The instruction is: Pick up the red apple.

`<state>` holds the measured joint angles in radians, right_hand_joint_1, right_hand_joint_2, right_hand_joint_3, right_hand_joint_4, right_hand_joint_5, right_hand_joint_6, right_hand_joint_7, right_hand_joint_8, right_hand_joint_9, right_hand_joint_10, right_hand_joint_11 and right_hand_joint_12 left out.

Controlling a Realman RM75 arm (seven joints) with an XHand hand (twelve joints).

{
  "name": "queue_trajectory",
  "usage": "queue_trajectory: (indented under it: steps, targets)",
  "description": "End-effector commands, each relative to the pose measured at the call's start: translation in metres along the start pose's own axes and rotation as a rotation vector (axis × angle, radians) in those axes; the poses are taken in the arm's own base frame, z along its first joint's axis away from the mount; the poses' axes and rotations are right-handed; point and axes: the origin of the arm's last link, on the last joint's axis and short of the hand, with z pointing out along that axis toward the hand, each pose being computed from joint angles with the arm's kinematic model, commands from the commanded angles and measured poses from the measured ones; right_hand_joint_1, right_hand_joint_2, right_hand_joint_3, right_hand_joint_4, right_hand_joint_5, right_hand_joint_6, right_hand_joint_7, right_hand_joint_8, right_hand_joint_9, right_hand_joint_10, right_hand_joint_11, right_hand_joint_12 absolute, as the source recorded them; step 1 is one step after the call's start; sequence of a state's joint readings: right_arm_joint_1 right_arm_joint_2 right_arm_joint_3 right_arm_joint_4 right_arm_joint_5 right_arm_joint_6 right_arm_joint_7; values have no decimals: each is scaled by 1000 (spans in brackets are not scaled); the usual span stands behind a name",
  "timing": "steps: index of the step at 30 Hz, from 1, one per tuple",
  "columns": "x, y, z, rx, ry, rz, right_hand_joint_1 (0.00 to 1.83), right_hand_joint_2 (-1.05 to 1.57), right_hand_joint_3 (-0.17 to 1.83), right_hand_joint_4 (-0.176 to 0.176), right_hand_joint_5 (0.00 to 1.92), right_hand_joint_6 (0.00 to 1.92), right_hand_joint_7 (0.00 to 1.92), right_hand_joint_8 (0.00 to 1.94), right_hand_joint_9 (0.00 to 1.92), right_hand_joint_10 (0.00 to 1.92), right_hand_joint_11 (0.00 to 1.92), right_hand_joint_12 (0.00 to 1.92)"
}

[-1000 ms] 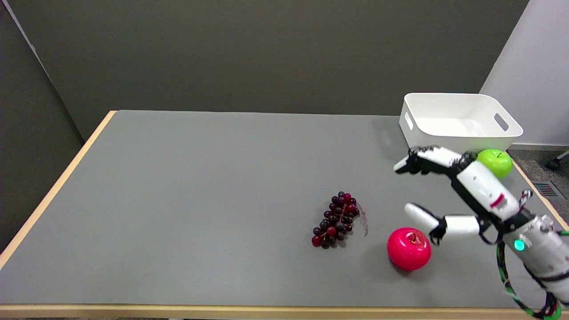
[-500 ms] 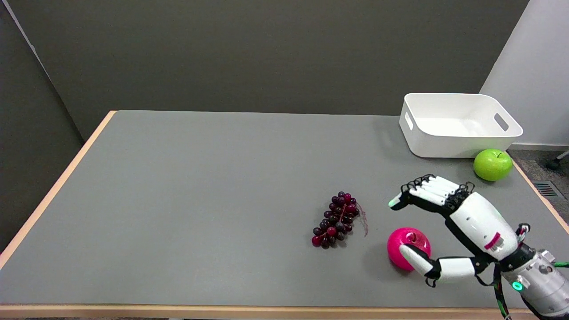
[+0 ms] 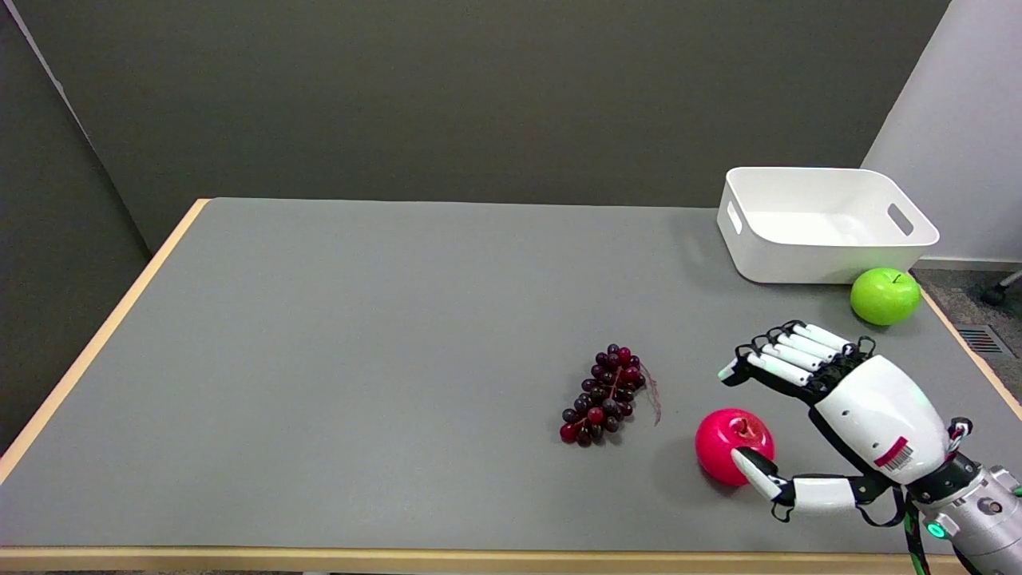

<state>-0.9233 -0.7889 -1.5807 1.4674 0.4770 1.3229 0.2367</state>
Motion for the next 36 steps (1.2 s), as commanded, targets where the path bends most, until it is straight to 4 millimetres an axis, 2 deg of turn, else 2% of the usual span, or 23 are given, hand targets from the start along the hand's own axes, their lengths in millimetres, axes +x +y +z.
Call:
queue_trajectory:
  steps: [1, 10, 19, 36]
  targets:
    - [-16, 22, -3, -68, -100, -205, 504, 630, 875, 84, 464, 970, 626, 752, 529, 1167, 425, 1627]
    - [-27, 21, 4, -70, -129, -216, 488, 618, 871, 76, 448, 922, 595, 693, 489, 1132, 399, 1607]
    - [-35, 16, -1, -80, -166, -189, 439, 587, 863, 68, 331, 607, 459, 482, 335, 973, 298, 1512]
    - [-40, 1, -10, -65, -183, -135, 321, 574, 838, 64, 312, 563, 427, 442, 295, 933, 265, 1470]
